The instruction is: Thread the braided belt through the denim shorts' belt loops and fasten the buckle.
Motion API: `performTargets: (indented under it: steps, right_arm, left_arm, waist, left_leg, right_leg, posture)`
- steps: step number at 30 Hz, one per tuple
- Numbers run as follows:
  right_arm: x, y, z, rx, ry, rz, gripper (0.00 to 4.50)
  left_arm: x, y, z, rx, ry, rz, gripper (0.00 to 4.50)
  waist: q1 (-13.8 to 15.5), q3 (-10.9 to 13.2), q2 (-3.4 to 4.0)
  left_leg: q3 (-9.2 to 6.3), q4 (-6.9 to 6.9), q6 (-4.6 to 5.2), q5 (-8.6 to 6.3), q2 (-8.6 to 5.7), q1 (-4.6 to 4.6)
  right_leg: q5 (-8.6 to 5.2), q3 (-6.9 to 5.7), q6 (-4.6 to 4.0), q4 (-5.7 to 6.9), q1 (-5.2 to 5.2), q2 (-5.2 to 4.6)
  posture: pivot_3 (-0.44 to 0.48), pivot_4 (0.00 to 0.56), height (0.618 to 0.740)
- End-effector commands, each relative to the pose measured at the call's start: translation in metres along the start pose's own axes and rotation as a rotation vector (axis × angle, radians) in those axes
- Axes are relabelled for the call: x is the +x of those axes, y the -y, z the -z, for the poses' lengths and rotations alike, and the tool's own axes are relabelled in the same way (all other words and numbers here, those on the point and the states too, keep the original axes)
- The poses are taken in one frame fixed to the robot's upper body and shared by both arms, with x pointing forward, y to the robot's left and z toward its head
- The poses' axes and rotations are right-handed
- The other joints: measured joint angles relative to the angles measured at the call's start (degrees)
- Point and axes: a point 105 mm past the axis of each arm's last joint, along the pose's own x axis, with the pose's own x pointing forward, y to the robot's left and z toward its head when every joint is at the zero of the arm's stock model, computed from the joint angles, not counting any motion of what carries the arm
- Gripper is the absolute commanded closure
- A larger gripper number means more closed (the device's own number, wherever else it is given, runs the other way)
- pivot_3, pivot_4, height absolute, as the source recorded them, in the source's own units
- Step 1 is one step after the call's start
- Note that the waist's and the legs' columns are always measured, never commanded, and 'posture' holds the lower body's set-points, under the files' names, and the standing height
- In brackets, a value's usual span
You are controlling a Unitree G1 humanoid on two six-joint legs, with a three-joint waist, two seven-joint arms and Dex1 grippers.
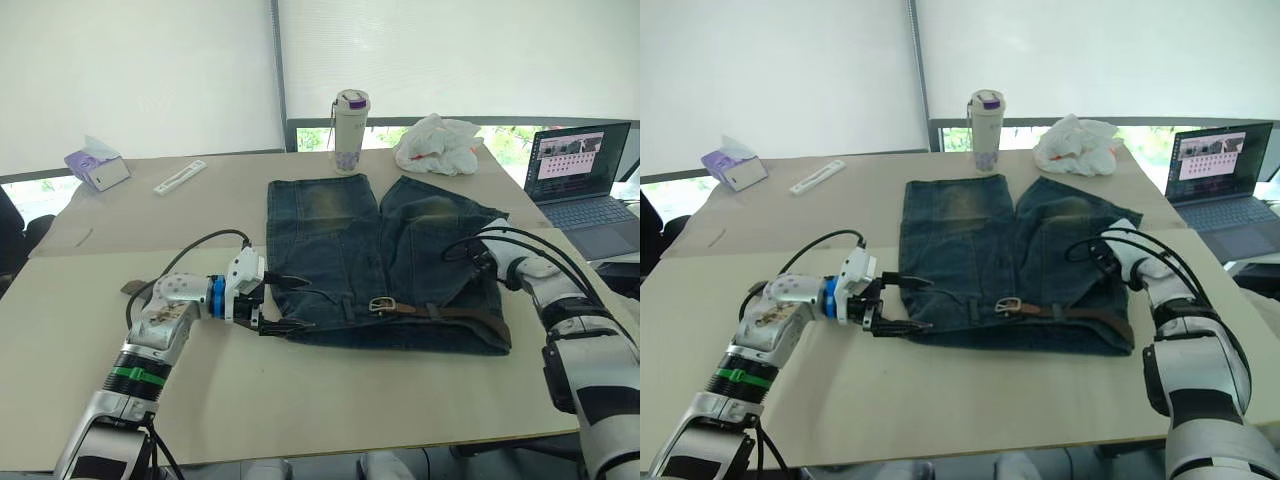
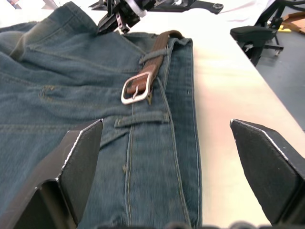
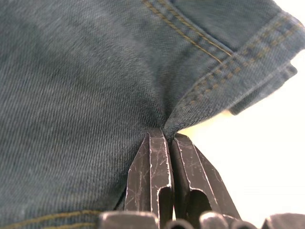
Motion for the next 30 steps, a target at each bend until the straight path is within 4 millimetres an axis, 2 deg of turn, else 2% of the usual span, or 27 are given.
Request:
performTargets:
  steps: [1, 3, 6, 10, 12, 14, 16, 19, 21, 23, 24, 27, 30]
  right_arm:
    - [-0.003, 0.012, -0.016, 0.102, 0.080, 0.042, 4.47]
    - [-0.005, 0.015, -0.018, 0.077, 0.112, 0.031, 4.47]
    - [-0.014, 0.026, -0.022, 0.143, 0.183, 0.008, 3.54]
    - [-0.025, 0.028, -0.024, 0.182, 0.258, -0.096, 2.18]
    - [-0.034, 0.024, -0.022, 0.173, 0.281, -0.200, 1.51]
    - [-0.050, 0.010, -0.016, 0.145, 0.281, -0.384, 0.80]
    - [-0.064, -0.001, -0.016, 0.100, 0.292, -0.493, 0.12]
    - [-0.091, -0.028, -0.024, 0.012, 0.320, -0.668, 0.03]
    - [-0.114, -0.058, -0.035, -0.070, 0.325, -0.804, 0.03]
    - [-0.127, -0.081, -0.035, -0.158, 0.300, -0.879, 0.03]
    - [-0.128, -0.089, -0.033, -0.200, 0.284, -0.886, 0.03]
    - [-0.117, -0.101, -0.026, -0.343, 0.247, -0.814, 0.03]
    - [-0.112, -0.108, -0.024, -0.359, 0.232, -0.820, 0.03]
  left_arm:
    - [-0.005, -0.003, -0.006, 0.031, 0.009, -0.027, 0.00]
    - [-0.006, -0.002, -0.004, 0.032, 0.004, -0.032, 0.00]
    - [-0.007, 0.000, -0.002, 0.015, 0.009, -0.039, 0.00]
    - [-0.011, 0.000, 0.003, 0.001, 0.004, -0.060, 0.00]
    - [-0.014, 0.000, 0.005, -0.007, 0.001, -0.071, 0.00]
    - [-0.016, 0.001, 0.008, -0.011, -0.004, -0.072, 0.00]
    - [-0.016, 0.001, 0.009, -0.012, -0.006, -0.071, 0.00]
    - [-0.017, 0.002, 0.013, -0.004, -0.026, -0.064, 0.00]
    - [-0.017, 0.002, 0.014, -0.003, -0.031, -0.059, 0.00]
    - [-0.017, 0.002, 0.014, -0.002, -0.029, -0.055, 0.00]
    - [-0.016, 0.001, 0.014, -0.001, -0.028, -0.053, 0.00]
    - [-0.014, 0.000, 0.013, 0.003, -0.022, -0.045, 0.00]
    - [-0.013, -0.001, 0.013, 0.010, -0.026, -0.043, 0.00]
  waist:
    - [0.0, 0.0, 0.00]
    - [-0.1, 0.0, 0.00]
    - [-0.2, 0.0, 0.05]
    - [-0.2, 0.0, 0.07]
    - [-0.1, 0.0, 0.07]
    - [-0.1, 0.0, 0.08]
    - [0.1, 0.0, 0.10]
    - [0.4, 0.0, 0.26]
    - [0.4, 0.0, 0.37]
    - [0.5, 0.0, 0.42]
    - [0.5, 0.0, 0.41]
    - [0.9, 0.0, 0.35]
    - [1.6, 0.0, 0.34]
  left_leg:
    - [0.00, -0.01, 0.00, 0.00, 0.00, 0.00]
    - [0.00, -0.04, 0.00, 0.00, 0.00, -0.01]
    - [0.00, -0.08, 0.00, 0.00, 0.00, 0.00]
    - [0.00, -0.12, 0.00, 0.00, 0.00, -0.01]
    - [0.01, -0.12, 0.00, 0.00, 0.01, 0.00]
    - [0.00, -0.12, 0.00, 0.00, 0.02, 0.00]
    - [-0.01, -0.11, 0.00, 0.00, 0.04, -0.02]
    - [-0.02, -0.10, 0.00, 0.00, 0.04, -0.06]
    - [0.01, -0.10, 0.00, 0.00, 0.07, -0.03]
    - [-0.02, -0.11, 0.00, 0.00, 0.10, -0.02]
    - [-0.04, -0.11, 0.00, 0.00, 0.12, -0.02]
    - [-0.05, -0.09, 0.00, 0.00, 0.11, -0.02]
    - [-0.02, -0.04, -0.01, 0.00, -0.01, -0.05]
  right_leg:
    - [0.00, 0.00, 0.00, -0.01, 0.00, 0.00]
    - [0.00, 0.00, 0.00, -0.03, 0.00, 0.00]
    - [0.00, 0.00, 0.01, -0.04, 0.00, 0.01]
    - [0.00, -0.01, 0.01, -0.08, 0.00, 0.01]
    - [0.00, -0.01, 0.01, -0.08, 0.00, 0.01]
    - [0.00, -0.01, 0.01, -0.08, 0.01, 0.02]
    - [-0.01, -0.03, 0.02, -0.07, 0.01, 0.02]
    - [-0.01, -0.03, 0.03, -0.05, 0.00, 0.00]
    - [0.00, 0.03, 0.03, -0.02, 0.00, 0.01]
    - [-0.01, 0.01, 0.03, 0.00, -0.01, 0.04]
    - [-0.01, -0.01, 0.04, -0.01, -0.01, 0.08]
    - [-0.01, -0.03, 0.04, -0.03, -0.02, 0.10]
    - [-0.02, -0.06, 0.07, -0.06, -0.07, 0.00]
  posture:
    - [0.000, 0.150, 0.740]
    - [0.000, 0.150, 0.740]
    - [0.000, 0.150, 0.740]
    - [0.000, 0.150, 0.740]
    - [0.000, 0.150, 0.740]
    - [0.000, 0.150, 0.740]
    - [0.000, 0.150, 0.740]
    - [0.000, 0.150, 0.740]
    - [0.000, 0.150, 0.740]
    - [0.000, 0.150, 0.740]
    - [0.000, 0.150, 0.740]
    - [0.000, 0.150, 0.740]
    - [0.000, 0.150, 0.740]
